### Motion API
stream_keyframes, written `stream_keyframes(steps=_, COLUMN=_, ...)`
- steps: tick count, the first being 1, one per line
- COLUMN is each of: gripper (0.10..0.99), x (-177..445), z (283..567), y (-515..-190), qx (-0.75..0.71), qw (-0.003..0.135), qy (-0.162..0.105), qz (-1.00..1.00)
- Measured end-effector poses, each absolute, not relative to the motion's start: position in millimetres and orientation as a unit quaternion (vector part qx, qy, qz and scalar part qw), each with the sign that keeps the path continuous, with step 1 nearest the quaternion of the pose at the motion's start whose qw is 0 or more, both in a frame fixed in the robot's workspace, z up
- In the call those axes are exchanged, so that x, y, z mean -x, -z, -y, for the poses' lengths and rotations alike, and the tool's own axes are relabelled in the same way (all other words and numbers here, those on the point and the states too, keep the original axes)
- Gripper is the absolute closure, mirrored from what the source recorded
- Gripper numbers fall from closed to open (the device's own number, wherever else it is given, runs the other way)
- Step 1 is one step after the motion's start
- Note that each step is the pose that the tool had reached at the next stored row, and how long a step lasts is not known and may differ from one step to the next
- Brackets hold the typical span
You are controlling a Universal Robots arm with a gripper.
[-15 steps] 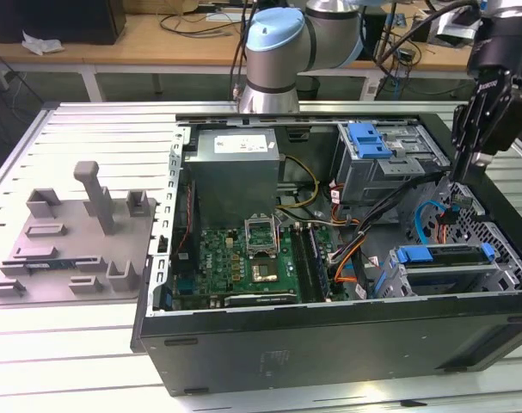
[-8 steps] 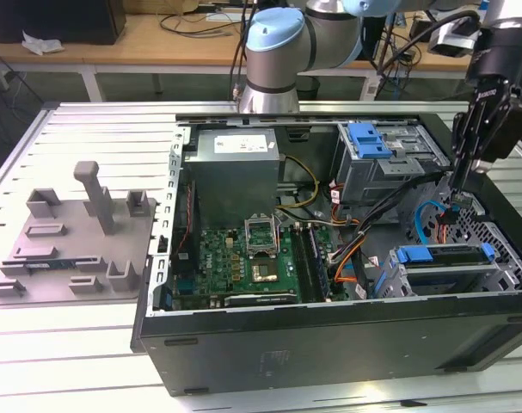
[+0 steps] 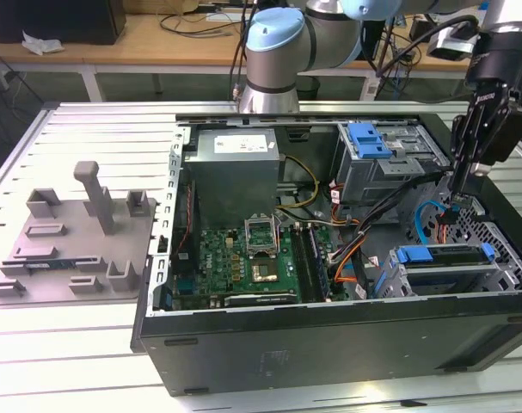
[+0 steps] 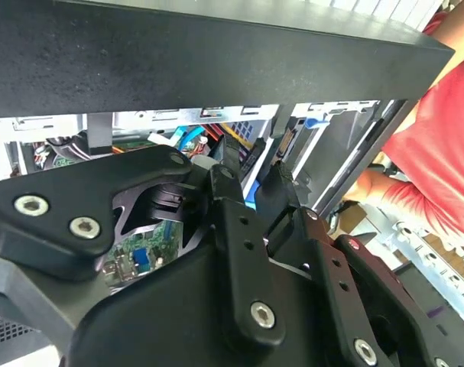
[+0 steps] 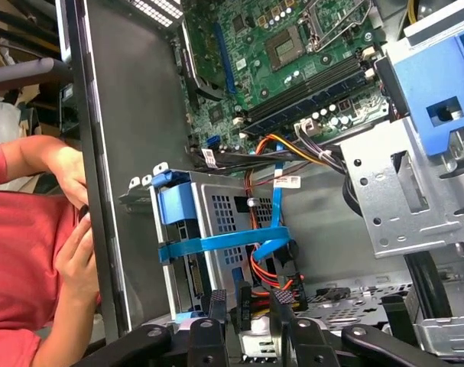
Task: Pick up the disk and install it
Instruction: 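Insert the first disk wire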
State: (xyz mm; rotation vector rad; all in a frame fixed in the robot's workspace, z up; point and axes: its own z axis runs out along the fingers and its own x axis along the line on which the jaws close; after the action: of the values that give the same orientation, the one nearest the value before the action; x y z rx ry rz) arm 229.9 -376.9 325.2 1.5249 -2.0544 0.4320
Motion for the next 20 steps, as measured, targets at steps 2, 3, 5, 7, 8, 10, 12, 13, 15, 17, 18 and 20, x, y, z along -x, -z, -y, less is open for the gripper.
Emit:
stream_keyframes(steps=2, gripper=0.729, x=-229.9, z=377.7, y=-324.5, qx=-0.566, qw=0.27, qy=-0.161, qz=0.762)
stream_keyframes(steps=3, gripper=0.729, x=-229.9, z=378.4, y=-323.8, qx=-0.566, qw=0.27, qy=-0.161, qz=0.762)
stream_keyframes(steps=5, gripper=0.729, x=-229.9, z=379.5, y=-323.2, qx=-0.566, qw=0.271, qy=-0.161, qz=0.762)
stream_keyframes(steps=7, gripper=0.729, x=-229.9, z=382.4, y=-322.8, qx=-0.566, qw=0.271, qy=-0.161, qz=0.762)
stream_keyframes(steps=8, gripper=0.729, x=-229.8, z=383.0, y=-322.7, qx=-0.566, qw=0.271, qy=-0.161, qz=0.762)
stream_keyframes(steps=10, gripper=0.729, x=-229.0, z=383.2, y=-322.8, qx=-0.566, qw=0.27, qy=-0.161, qz=0.762)
stream_keyframes(steps=12, gripper=0.729, x=-228.2, z=383.1, y=-322.7, qx=-0.566, qw=0.27, qy=-0.161, qz=0.762)
stream_keyframes(steps=13, gripper=0.729, x=-228.1, z=383.1, y=-322.7, qx=-0.566, qw=0.27, qy=-0.161, qz=0.762)
stream_keyframes(steps=15, gripper=0.729, x=-228.0, z=383.1, y=-322.7, qx=-0.566, qw=0.27, qy=-0.162, qz=0.762)
stream_keyframes(steps=17, gripper=0.729, x=-227.9, z=383.1, y=-322.8, qx=-0.566, qw=0.269, qy=-0.162, qz=0.762)
stream_keyframes(steps=18, gripper=0.729, x=-227.9, z=383.1, y=-322.8, qx=-0.566, qw=0.269, qy=-0.162, qz=0.762)
stream_keyframes(steps=20, gripper=0.729, x=-227.8, z=382.9, y=-322.7, qx=-0.566, qw=0.268, qy=-0.163, qz=0.762)
